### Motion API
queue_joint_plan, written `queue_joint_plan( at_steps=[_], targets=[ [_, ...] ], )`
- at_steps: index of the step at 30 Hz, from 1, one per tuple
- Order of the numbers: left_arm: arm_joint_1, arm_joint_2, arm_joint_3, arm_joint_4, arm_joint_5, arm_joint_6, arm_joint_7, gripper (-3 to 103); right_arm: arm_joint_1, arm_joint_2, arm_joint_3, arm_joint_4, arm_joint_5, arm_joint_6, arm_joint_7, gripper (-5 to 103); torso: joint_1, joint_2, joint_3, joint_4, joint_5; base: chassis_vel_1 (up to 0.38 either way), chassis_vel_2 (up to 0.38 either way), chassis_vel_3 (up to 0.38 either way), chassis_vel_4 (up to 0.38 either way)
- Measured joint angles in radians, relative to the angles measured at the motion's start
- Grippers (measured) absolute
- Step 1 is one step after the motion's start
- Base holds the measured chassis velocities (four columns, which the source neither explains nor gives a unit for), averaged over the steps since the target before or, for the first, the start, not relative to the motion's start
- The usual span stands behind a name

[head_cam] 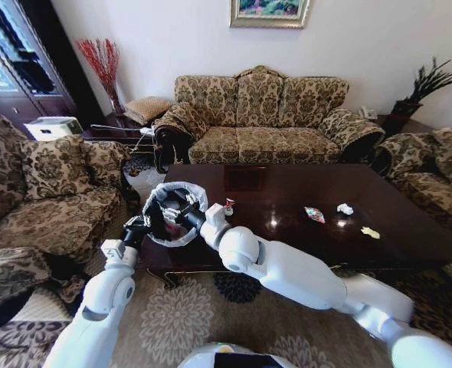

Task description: Move to the front of the table and place the trash on the table into the trash bin.

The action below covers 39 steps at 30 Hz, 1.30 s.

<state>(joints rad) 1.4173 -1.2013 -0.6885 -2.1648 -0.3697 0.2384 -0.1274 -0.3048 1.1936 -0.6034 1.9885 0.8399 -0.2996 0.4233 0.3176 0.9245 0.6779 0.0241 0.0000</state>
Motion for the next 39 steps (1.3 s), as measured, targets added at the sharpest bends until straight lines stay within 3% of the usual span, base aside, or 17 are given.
queue_joint_plan(
  at_steps=[2, 3, 5, 7, 10, 13, 18, 24, 32, 39],
  targets=[
    [-0.001, -0.001, -0.002, 0.000, -0.003, 0.000, 0.000, 3, -0.003, 0.002, 0.071, 0.000, -0.004, 0.006, 0.033, 91, 0.000, 0.000, 0.000, 0.0001, -0.0001, 0.000, 0.000, 0.000, 0.000],
    [-0.001, -0.001, -0.002, 0.000, -0.003, 0.000, 0.000, 3, -0.003, 0.002, 0.071, 0.000, -0.004, 0.006, 0.033, 91, 0.000, 0.000, 0.000, 0.0001, -0.0001, 0.000, 0.000, 0.000, 0.000],
    [0.000, -0.004, -0.007, -0.001, -0.003, 0.000, -0.001, 3, -0.041, -0.014, 0.187, 0.000, -0.008, -0.033, 0.044, 99, 0.000, 0.000, 0.000, 0.0002, -0.0001, 0.000, 0.000, 0.000, 0.000],
    [0.001, -0.004, -0.009, -0.002, -0.003, 0.000, -0.001, 3, -0.055, -0.021, 0.216, 0.000, -0.008, -0.047, 0.044, 99, 0.000, 0.000, 0.000, 0.0000, 0.0001, 0.000, 0.000, 0.000, 0.000],
    [0.004, -0.006, -0.012, -0.004, -0.003, -0.001, 0.001, 3, -0.167, -0.070, 0.361, -0.001, -0.028, -0.095, 0.013, 100, 0.000, 0.000, 0.000, 0.0001, 0.0004, 0.000, 0.000, 0.000, 0.000],
    [0.001, -0.011, -0.012, -0.005, -0.001, -0.002, 0.000, 3, -0.331, -0.136, 0.518, -0.020, -0.121, -0.092, -0.058, 100, 0.000, 0.000, 0.000, -0.0009, 0.0006, 0.000, 0.000, 0.000, 0.000],
    [0.001, -0.024, -0.012, -0.009, 0.000, -0.002, -0.009, 3, -0.465, -0.173, 0.628, -0.010, -0.161, -0.116, -0.101, 100, 0.000, 0.000, 0.000, -0.0003, 0.0004, 0.000, 0.000, 0.000, 0.000],
    [0.020, -0.024, -0.016, -0.025, 0.000, -0.002, -0.015, 3, -0.559, -0.171, 0.706, -0.025, -0.199, -0.128, -0.129, 100, 0.000, 0.000, 0.000, 0.0001, 0.0002, -0.032, 0.027, 0.029, -0.026],
    [0.030, -0.023, -0.020, -0.038, 0.001, -0.002, -0.016, 3, -0.600, -0.158, 0.727, -0.037, -0.222, -0.146, -0.135, 100, 0.000, 0.000, 0.000, -0.0001, 0.0000, -0.135, 0.154, 0.149, -0.146],
    [0.038, -0.031, -0.020, -0.051, 0.001, -0.002, -0.018, 3, -0.616, -0.135, 0.688, -0.116, -0.299, -0.087, -0.151, 100, 0.002, 0.000, 0.001, -0.0003, 0.0001, -0.156, 0.148, 0.162, -0.153]
  ],
)
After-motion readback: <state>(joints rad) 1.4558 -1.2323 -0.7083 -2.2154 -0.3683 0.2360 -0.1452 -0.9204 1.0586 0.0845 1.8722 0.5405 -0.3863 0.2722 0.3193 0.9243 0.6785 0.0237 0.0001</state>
